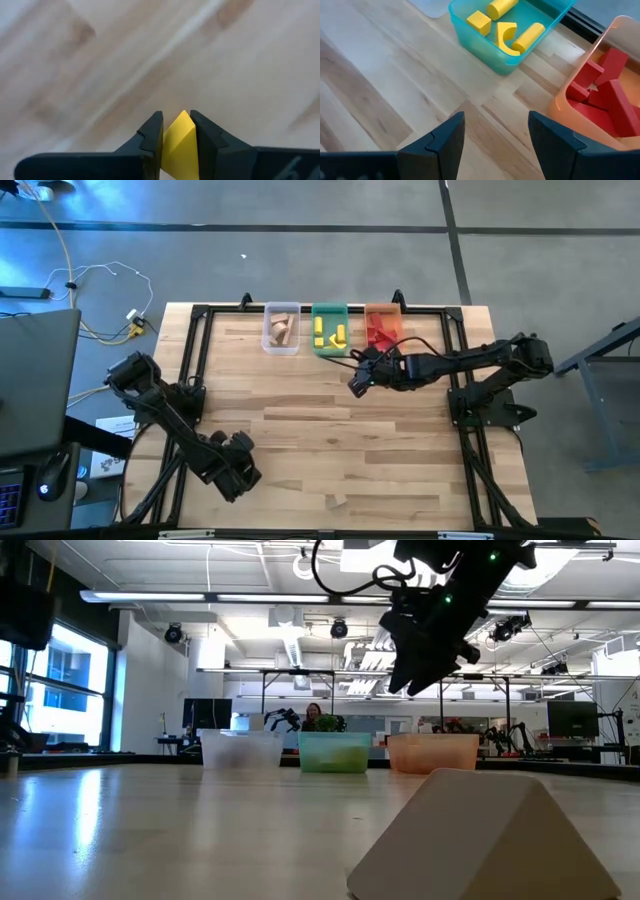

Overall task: Sort & place blocks by color
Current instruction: Put the yellow block into the green transparent bin, then put the brown block into the white transparent bin

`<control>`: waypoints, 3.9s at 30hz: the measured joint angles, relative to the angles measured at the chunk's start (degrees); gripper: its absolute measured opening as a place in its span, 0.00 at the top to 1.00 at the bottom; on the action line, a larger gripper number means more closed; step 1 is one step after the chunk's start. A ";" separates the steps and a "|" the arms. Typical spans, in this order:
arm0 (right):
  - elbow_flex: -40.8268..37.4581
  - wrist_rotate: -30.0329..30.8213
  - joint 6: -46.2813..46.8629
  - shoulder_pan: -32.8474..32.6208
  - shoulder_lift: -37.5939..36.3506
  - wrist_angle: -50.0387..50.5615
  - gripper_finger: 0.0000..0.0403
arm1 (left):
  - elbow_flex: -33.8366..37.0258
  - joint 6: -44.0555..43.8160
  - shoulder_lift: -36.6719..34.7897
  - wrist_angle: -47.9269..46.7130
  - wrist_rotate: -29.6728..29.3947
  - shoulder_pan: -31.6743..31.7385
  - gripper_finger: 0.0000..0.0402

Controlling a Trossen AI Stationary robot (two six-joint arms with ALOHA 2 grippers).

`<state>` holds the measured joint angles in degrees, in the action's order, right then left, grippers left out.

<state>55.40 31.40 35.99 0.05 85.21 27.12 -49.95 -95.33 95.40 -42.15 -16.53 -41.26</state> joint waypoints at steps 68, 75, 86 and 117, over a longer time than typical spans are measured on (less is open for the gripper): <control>0.00 2.66 7.52 -16.72 0.02 -1.28 0.49 | -0.11 77.55 5.45 67.16 8.17 74.57 0.83; 0.00 2.46 7.52 -16.72 0.02 -1.26 0.49 | -0.10 76.46 9.51 72.81 12.89 75.37 0.79; 0.00 1.02 6.66 -16.72 0.02 -1.28 0.49 | -0.07 77.17 8.82 75.51 14.46 75.37 0.71; 0.02 -16.92 -17.20 -22.96 0.02 -36.11 0.49 | -0.09 73.23 -23.14 28.46 9.71 51.07 0.57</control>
<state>55.42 14.48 18.79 -22.91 85.23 -8.99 -50.04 -22.10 72.26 -13.69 -6.81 9.81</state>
